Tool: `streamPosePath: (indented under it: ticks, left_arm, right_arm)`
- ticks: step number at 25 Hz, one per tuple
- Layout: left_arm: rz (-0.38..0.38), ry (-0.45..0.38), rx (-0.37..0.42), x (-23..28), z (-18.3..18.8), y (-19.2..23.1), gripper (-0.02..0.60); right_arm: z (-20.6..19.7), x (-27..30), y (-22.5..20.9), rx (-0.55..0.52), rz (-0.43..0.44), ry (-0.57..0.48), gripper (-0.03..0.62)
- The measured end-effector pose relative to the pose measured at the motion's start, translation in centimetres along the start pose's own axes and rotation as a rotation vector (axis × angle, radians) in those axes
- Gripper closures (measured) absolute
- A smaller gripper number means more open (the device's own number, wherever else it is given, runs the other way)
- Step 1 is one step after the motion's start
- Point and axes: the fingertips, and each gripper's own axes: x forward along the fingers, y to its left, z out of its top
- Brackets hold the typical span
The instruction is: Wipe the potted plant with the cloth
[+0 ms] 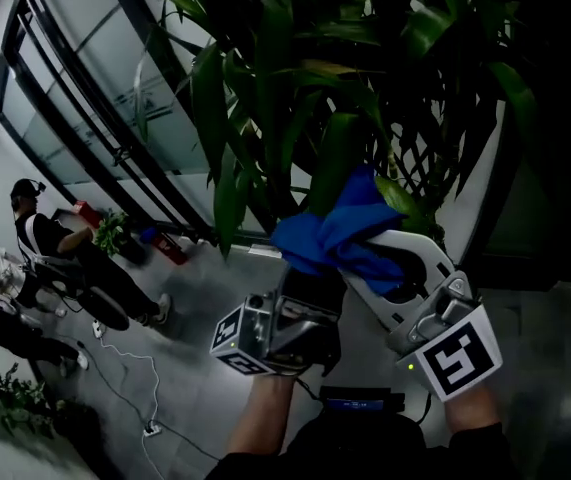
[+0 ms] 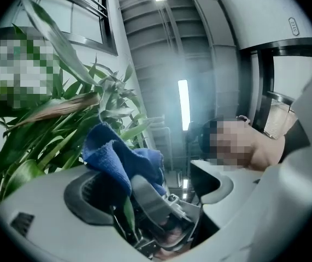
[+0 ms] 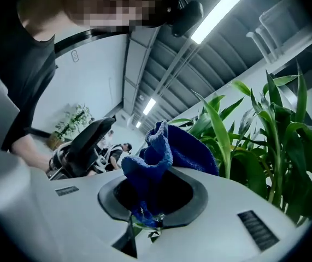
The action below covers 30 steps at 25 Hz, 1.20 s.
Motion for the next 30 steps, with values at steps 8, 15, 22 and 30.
streamPosePath:
  ticks: [8,15,22,30]
  left_arm:
    - [0.059,-0.021,-0.002,0.3,-0.3,-1.2,0.158]
    - [0.115,0.012,-0.015,-1.6,-2.2,0.3,0.158]
    - [0.101,0.027,-0.085,-5.0,-2.6,2.7,0.158]
    - [0.040,0.031,-0.214,-10.9,2.1,-0.2,0.158]
  right_arm:
    - [-0.5,-2.1,4.4,0.034,0.069,0.023,0.505]
    - [-4.0,-3.6,7.3,0.072,0.090,0.076,0.505]
    - [-7.3,-3.0,8.8,0.086,0.070,0.155,0.505]
    - [-6.0,1.4,13.4,0.186,-0.035,0.255,0.505]
